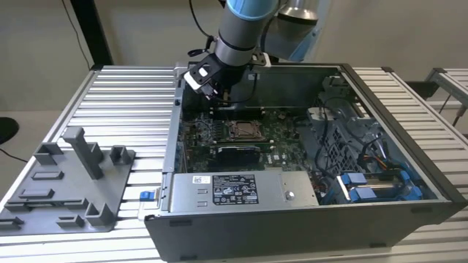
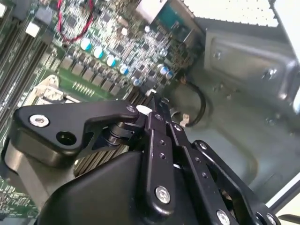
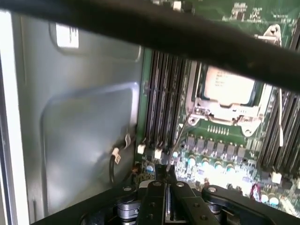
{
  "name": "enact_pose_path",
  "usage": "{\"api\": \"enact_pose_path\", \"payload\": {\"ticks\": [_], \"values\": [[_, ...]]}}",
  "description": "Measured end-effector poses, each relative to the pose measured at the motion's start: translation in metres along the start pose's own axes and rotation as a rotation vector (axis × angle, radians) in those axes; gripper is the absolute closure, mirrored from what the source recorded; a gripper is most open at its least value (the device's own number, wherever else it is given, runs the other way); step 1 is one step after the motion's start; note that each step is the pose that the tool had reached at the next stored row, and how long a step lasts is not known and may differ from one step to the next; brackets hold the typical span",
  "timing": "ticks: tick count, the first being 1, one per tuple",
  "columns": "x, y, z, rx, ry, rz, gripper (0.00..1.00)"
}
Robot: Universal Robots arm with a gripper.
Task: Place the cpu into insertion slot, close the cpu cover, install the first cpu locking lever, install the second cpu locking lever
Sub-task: 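Install the first cpu locking lever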
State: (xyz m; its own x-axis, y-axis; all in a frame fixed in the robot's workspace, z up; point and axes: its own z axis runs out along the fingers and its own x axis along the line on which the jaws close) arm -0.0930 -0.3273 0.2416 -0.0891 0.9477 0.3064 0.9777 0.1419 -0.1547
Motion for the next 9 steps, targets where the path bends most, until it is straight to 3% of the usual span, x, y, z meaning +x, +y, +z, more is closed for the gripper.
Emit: {"api": "enact_pose_path", "payload": {"ticks": [9], "values": [[-0.0022, 0.0229, -0.0049, 0.0162, 0.0055, 0.004, 1.00]]}}
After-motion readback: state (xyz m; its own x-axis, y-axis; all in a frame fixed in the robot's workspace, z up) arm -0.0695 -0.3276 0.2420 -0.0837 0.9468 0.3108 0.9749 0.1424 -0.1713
